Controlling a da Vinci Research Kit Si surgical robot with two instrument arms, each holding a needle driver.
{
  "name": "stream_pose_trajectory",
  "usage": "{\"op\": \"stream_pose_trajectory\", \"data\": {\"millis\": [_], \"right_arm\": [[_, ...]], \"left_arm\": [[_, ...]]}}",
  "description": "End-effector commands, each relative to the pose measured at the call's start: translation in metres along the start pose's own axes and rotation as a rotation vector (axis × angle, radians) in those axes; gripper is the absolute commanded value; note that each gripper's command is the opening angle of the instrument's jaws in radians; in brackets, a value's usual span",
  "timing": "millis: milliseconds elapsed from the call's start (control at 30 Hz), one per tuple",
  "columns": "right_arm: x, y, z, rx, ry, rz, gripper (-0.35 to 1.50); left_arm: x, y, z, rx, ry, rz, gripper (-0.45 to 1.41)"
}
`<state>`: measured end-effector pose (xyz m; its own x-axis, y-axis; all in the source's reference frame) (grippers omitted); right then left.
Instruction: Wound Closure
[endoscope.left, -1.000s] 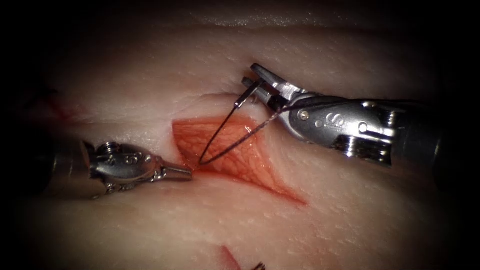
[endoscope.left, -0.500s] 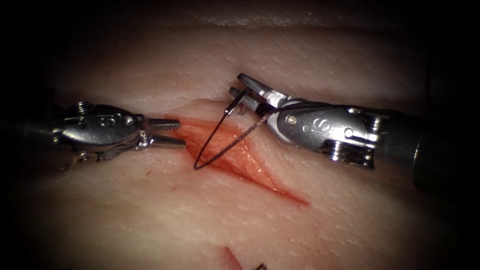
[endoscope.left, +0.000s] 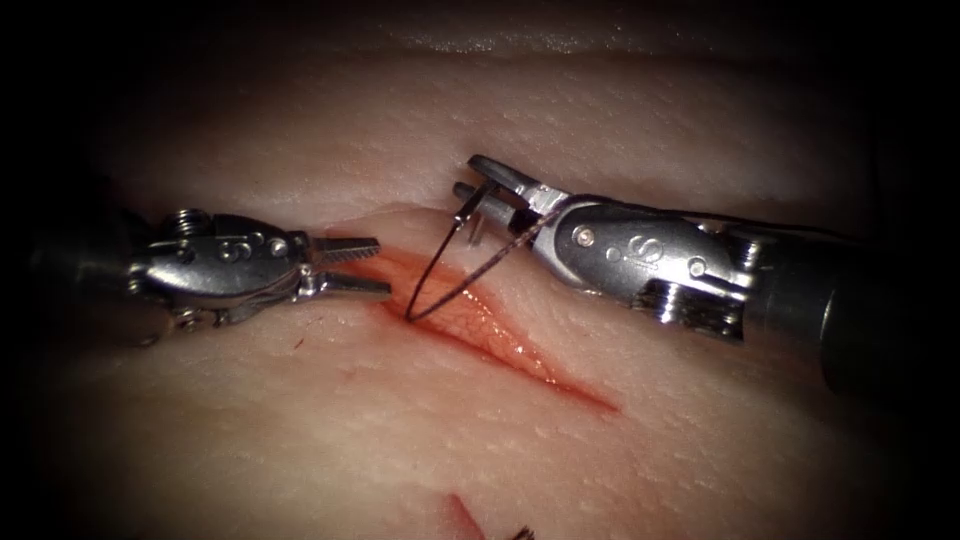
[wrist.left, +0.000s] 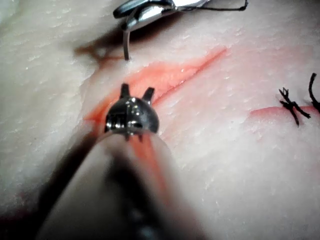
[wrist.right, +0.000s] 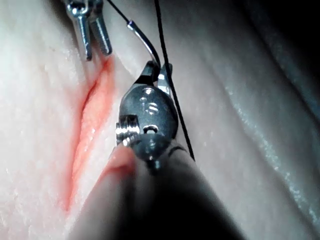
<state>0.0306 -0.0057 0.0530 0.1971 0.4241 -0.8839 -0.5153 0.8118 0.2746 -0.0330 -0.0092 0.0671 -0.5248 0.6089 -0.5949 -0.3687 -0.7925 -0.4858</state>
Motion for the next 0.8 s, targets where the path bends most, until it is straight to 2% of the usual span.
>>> {"op": "stream_pose_trajectory", "data": {"millis": [33,233,300,800], "right_arm": [[0.0004,0.0002,0.001,-0.007,-0.006,0.08,-0.35],[0.0008,0.001,0.0011,-0.014,0.01,0.375,-0.35],[0.0009,0.0011,0.0011,-0.013,0.006,0.423,-0.35],[0.0007,0.0012,0.0012,-0.006,0.003,0.563,-0.35]], "left_arm": [[-0.0009,0.0002,0.0016,-0.012,-0.008,-0.006,0.19],[-0.0023,0.0004,0.0029,-0.02,-0.022,-0.01,0.14],[-0.0024,0.0005,0.003,-0.023,-0.024,-0.014,0.12],[-0.0039,0.0007,0.003,-0.025,-0.034,-0.018,0.05]]}}
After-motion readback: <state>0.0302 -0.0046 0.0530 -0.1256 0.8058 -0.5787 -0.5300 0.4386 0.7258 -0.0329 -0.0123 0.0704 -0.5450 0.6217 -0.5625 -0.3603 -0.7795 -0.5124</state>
